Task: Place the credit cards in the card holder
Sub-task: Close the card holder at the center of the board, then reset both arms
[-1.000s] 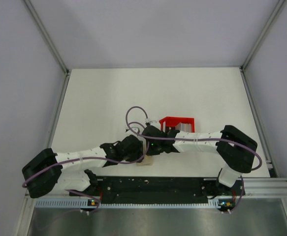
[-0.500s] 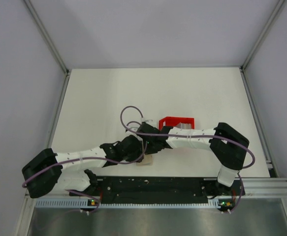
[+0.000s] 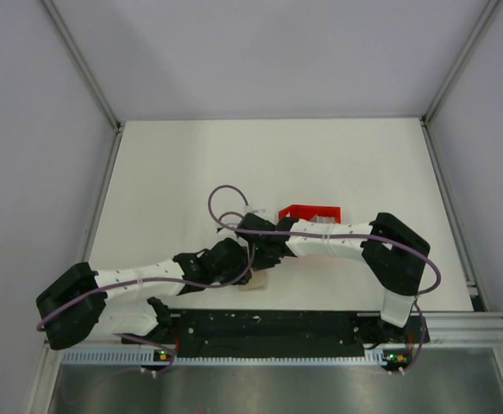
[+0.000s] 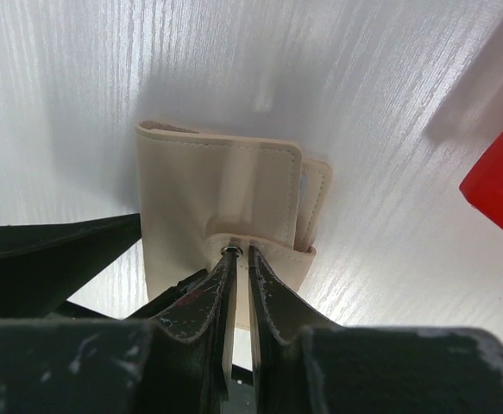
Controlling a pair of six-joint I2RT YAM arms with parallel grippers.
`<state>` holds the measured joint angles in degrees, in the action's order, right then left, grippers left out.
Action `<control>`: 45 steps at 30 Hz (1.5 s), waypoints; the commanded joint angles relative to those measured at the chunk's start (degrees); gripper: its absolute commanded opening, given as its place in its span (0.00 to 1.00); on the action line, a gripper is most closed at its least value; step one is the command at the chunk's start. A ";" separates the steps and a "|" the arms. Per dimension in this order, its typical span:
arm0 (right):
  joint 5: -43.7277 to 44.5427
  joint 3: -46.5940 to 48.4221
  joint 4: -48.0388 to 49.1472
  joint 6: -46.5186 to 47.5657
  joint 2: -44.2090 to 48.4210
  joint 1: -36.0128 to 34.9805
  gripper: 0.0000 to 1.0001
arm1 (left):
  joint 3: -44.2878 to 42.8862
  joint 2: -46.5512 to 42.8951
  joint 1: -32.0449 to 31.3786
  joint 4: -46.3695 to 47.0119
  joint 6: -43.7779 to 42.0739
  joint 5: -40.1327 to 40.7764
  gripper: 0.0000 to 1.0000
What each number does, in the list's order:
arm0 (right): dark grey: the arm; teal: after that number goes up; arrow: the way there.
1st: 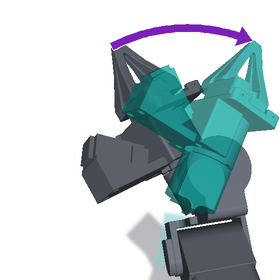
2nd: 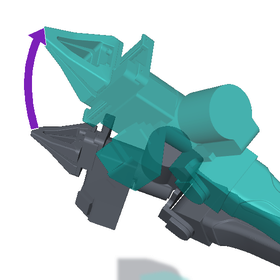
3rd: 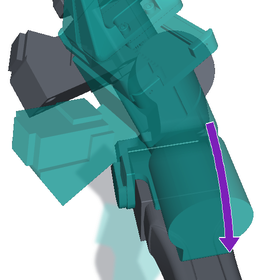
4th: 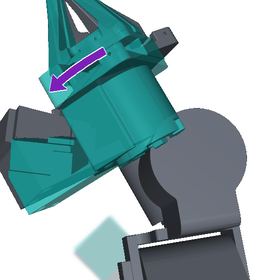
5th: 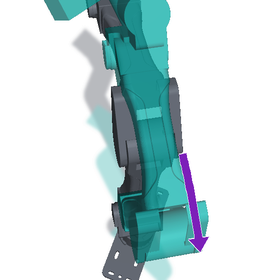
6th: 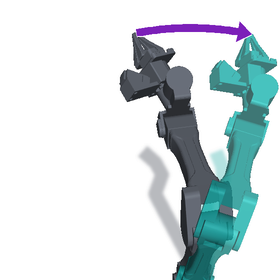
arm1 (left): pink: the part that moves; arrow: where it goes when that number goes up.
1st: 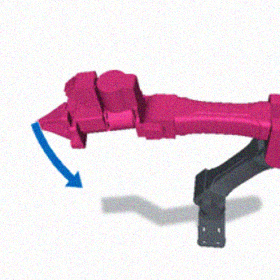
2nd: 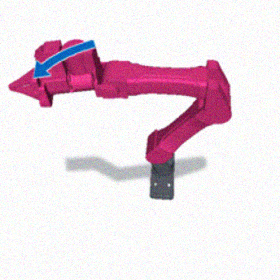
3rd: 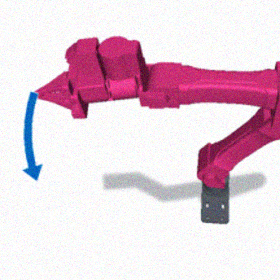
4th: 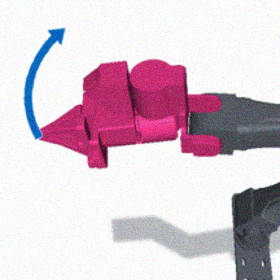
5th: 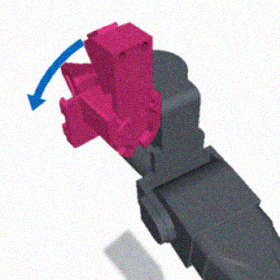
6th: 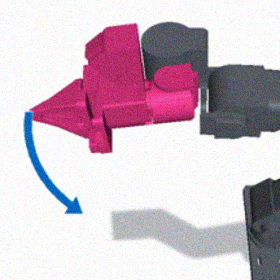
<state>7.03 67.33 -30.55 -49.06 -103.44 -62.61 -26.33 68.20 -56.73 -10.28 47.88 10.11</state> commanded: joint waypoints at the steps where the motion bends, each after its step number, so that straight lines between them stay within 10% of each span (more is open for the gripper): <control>1: 0.01 -0.27 -0.83 1.24 -4.75 1.44 0.11 | 2.60 0.61 -0.49 -3.60 -0.33 -1.32 0.50; 18: -12.21 0.08 -2.32 7.04 -9.93 10.49 0.11 | 3.83 -0.44 -0.49 -3.69 0.90 -1.14 0.50; 45: 4.67 8.08 -9.63 5.36 -7.85 4.60 0.13 | 4.53 -6.42 -0.49 -7.46 4.33 3.95 0.53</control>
<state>-1.43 78.04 -41.80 -47.09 -110.93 -58.33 -22.92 62.35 -57.06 -12.05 52.45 12.10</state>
